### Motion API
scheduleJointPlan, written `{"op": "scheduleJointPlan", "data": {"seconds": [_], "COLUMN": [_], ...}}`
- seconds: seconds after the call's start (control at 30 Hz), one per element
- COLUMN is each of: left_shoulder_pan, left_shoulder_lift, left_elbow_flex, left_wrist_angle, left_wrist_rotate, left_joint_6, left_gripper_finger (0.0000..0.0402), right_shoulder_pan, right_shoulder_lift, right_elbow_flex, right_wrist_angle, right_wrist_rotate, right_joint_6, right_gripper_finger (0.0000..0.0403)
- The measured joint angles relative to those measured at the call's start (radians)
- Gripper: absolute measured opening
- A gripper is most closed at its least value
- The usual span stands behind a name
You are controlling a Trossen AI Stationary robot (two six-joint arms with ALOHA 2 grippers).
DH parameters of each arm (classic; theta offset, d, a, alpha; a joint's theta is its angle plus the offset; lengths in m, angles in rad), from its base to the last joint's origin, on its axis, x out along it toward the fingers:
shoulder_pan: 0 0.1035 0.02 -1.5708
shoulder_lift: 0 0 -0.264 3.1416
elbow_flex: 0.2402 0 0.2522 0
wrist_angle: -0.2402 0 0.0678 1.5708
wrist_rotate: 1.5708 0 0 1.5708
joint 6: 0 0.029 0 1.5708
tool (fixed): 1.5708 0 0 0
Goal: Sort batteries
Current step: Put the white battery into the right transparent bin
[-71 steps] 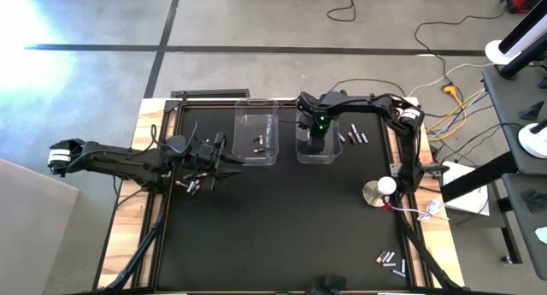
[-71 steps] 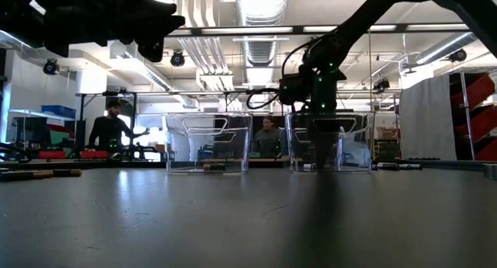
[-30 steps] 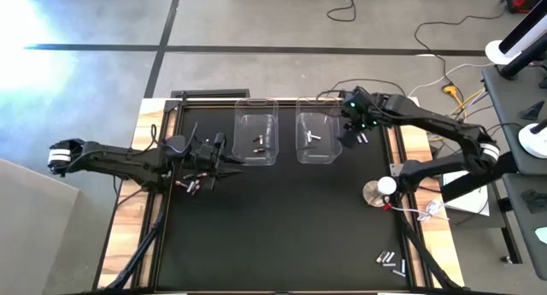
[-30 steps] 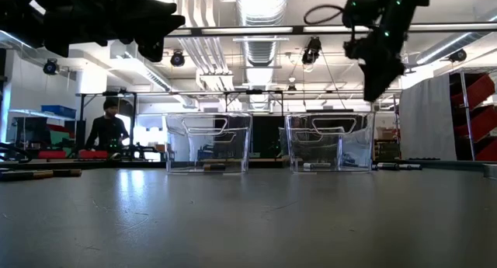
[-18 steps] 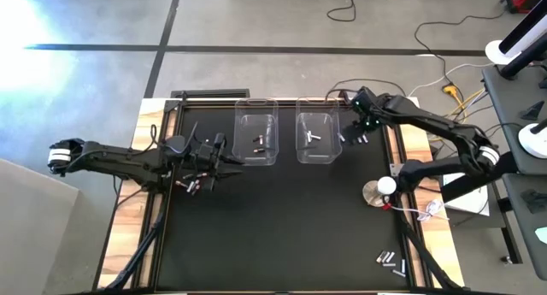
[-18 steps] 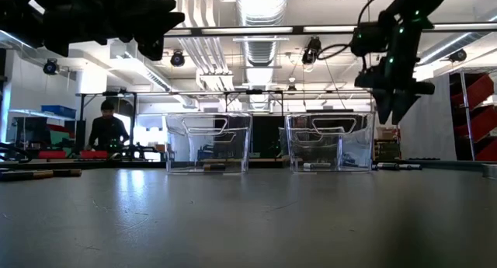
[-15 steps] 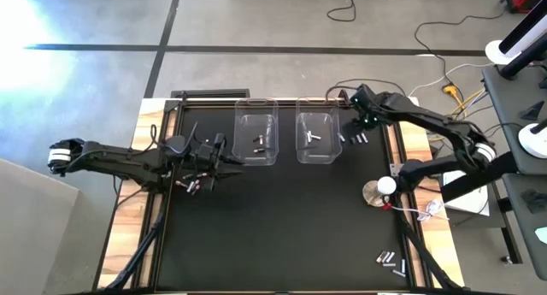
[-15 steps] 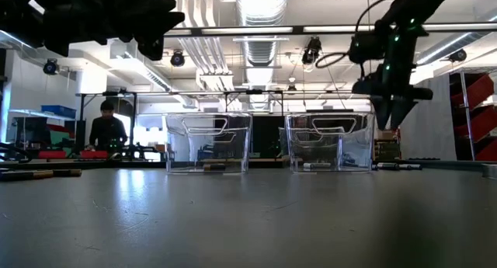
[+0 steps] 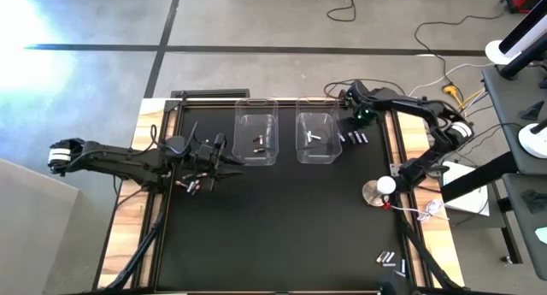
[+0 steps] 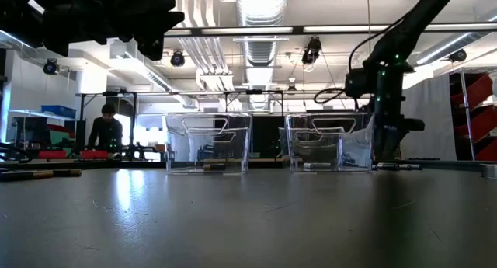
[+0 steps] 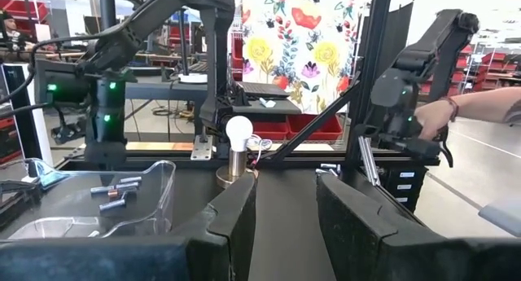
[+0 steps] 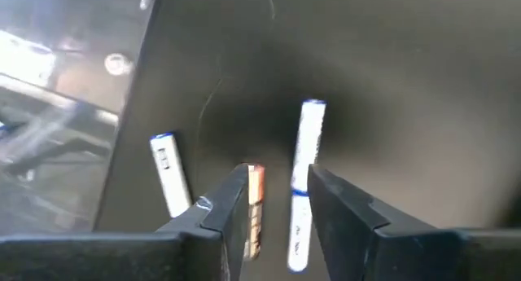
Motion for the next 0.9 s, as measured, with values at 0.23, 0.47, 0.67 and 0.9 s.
{"op": "scheduleJointPlan", "data": {"seconds": [0.23,0.47,0.67,0.9], "left_shoulder_pan": [0.0,0.0,0.0,0.0], "left_shoulder_lift": [0.0,0.0,0.0,0.0], "left_elbow_flex": [0.0,0.0,0.0,0.0], "left_wrist_angle": [0.0,-0.001,-0.001,-0.001], "left_wrist_rotate": [0.0,0.0,0.0,0.0], "left_joint_6": [0.0,0.0,0.0,-0.008], "left_gripper_finger": [0.0111,0.0111,0.0111,0.0111], "right_shoulder_pan": [-0.029,-0.037,-0.038,-0.037], "right_shoulder_lift": [0.063,0.083,0.084,0.085], "right_elbow_flex": [0.0,0.007,0.007,0.006], "right_wrist_angle": [0.045,0.058,0.057,0.053], "right_wrist_rotate": [0.0,-0.011,-0.006,-0.003], "right_joint_6": [-0.033,-0.041,-0.048,-0.066], "right_gripper_finger": [0.0096,0.0064,0.0034,0.0034]}}
